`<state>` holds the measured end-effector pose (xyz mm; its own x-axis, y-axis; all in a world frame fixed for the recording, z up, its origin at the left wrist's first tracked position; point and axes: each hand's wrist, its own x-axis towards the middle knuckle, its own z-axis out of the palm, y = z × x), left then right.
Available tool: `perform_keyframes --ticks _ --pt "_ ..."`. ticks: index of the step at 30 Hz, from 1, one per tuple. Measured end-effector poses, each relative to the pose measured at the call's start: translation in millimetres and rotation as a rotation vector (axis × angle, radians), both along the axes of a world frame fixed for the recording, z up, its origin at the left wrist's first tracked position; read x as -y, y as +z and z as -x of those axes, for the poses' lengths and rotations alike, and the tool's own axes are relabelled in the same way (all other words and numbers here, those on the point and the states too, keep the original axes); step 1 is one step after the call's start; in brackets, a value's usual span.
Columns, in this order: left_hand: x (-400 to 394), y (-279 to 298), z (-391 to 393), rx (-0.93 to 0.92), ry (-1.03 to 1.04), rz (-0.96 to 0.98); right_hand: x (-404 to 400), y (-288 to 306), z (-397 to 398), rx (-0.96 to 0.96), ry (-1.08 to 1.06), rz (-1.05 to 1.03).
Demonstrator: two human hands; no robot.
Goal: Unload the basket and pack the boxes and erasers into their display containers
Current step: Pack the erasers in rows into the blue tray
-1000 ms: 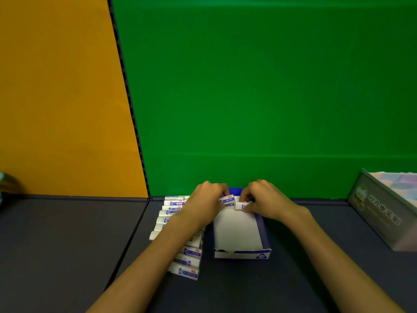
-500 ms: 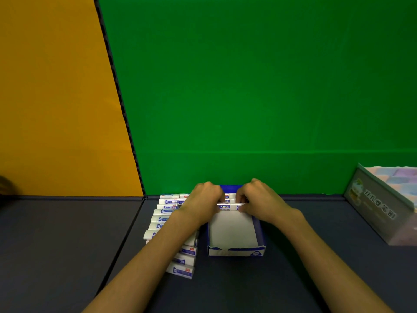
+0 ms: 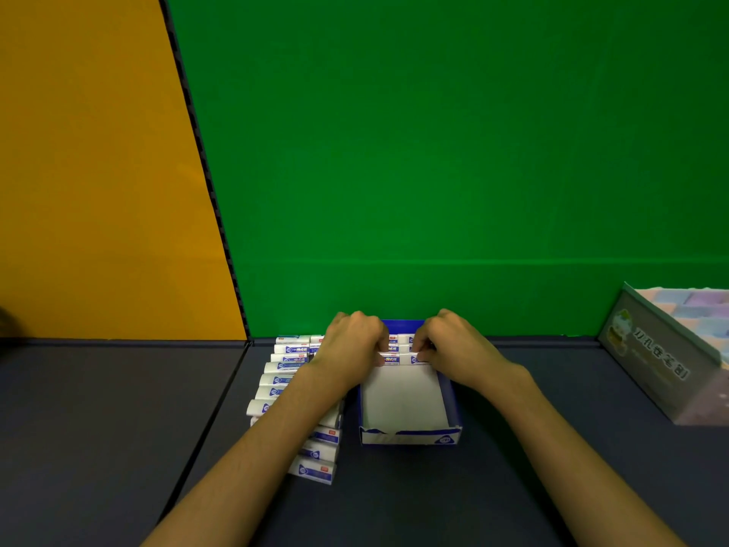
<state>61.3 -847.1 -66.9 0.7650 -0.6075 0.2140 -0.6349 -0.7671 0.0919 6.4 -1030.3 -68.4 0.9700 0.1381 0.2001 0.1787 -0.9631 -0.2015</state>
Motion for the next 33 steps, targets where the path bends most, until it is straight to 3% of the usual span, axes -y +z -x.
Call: perform_keyframes --ticks 6,13,24,33 --pt "-5.1 -0.8 -3.9 -0.16 -0.053 0.081 2.0 0.7 3.9 0.005 0.027 -0.015" --pt "-36.1 21.4 2.4 -0.127 -0.15 0.255 -11.1 13.1 10.5 0.07 0.061 -0.021" --pt "-144.8 24.1 10.3 -0.244 -0.033 0.191 -75.0 20.0 9.4 0.079 0.232 -0.12" --pt "-167.6 7.5 10.7 -0.213 0.009 0.144 -100.3 15.0 7.8 0.01 0.262 -0.084"
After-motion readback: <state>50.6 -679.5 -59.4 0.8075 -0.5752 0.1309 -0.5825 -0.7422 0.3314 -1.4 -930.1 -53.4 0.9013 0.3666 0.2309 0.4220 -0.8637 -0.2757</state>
